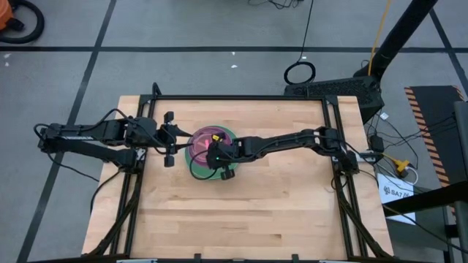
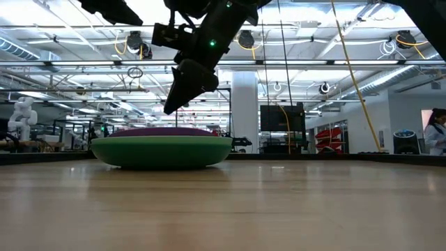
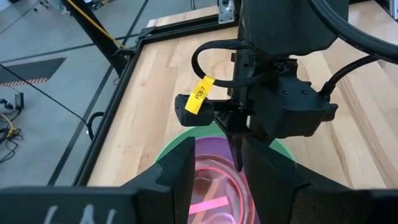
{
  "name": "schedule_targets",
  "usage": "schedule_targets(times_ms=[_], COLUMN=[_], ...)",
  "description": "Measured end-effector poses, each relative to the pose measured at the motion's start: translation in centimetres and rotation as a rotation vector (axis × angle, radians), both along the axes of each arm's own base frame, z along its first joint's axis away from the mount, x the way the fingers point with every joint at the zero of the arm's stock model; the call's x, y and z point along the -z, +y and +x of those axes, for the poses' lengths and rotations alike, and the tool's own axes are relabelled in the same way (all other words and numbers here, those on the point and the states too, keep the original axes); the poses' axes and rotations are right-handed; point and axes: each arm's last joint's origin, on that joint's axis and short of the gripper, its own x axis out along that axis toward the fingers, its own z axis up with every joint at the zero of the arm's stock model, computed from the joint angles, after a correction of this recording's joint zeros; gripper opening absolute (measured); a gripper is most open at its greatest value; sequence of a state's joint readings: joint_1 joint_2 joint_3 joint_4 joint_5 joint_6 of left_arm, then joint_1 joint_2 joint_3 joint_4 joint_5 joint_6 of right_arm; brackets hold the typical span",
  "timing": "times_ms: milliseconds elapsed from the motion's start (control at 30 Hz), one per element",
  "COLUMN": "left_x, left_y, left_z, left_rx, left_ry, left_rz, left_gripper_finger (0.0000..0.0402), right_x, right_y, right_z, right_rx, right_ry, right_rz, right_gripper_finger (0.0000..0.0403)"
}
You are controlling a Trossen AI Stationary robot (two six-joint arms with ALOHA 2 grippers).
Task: Stack plastic plates
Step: Stack the transparent pink plate on top of the transparent green plate, then return to Home Position
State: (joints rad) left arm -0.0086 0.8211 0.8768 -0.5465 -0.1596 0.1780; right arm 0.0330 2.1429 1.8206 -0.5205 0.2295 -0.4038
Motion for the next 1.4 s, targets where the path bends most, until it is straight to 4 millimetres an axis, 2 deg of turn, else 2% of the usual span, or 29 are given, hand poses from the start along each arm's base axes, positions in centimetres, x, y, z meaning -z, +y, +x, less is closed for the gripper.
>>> schedule_targets(times_ms=[300, 467, 633, 767, 933, 1067, 1233, 1400], left_x=[0.3, 0.8, 1.7, 2.2, 3.2, 3.6, 5.2, 6.4], left_y=[0.0, -0.2, -0.7, -1.1, -1.4, -1.4, -1.1, -0.8], left_z=[0.0, -0.1, -0.3, -0.8, -1.9, -3.4, -5.4, -7.5], left_rx=[-0.005, -0.004, 0.008, 0.028, 0.057, 0.055, 0.036, 0.012], left_ry=[0.025, 0.045, 0.055, 0.052, -0.006, -0.066, -0.113, -0.216], left_rz=[-0.008, -0.02, -0.055, -0.072, -0.076, -0.102, -0.149, -0.174], left_gripper_finger=[0.014, 0.014, 0.014, 0.014, 0.014, 0.014, 0.014, 0.014], right_x=[-0.3, -1.9, -1.6, -1.0, -1.2, -1.2, -0.8, -0.6], right_y=[-0.2, 0.4, 0.3, -0.3, -0.9, -1.4, -1.8, -1.9], right_z=[-0.5, -1.5, -3.4, -6.4, -11.4, -15.8, -20.8, -24.8], right_rx=[0.049, 0.039, 0.013, 0.015, 0.035, 0.065, 0.103, 0.122], right_ry=[0.023, 0.035, 0.024, -0.034, -0.185, -0.31, -0.459, -0.572], right_rz=[0.031, 0.033, 0.052, 0.064, 0.087, 0.111, 0.147, 0.168], right_gripper_finger=[0.011, 0.0099, 0.0078, 0.0067, 0.0059, 0.0059, 0.0059, 0.0059])
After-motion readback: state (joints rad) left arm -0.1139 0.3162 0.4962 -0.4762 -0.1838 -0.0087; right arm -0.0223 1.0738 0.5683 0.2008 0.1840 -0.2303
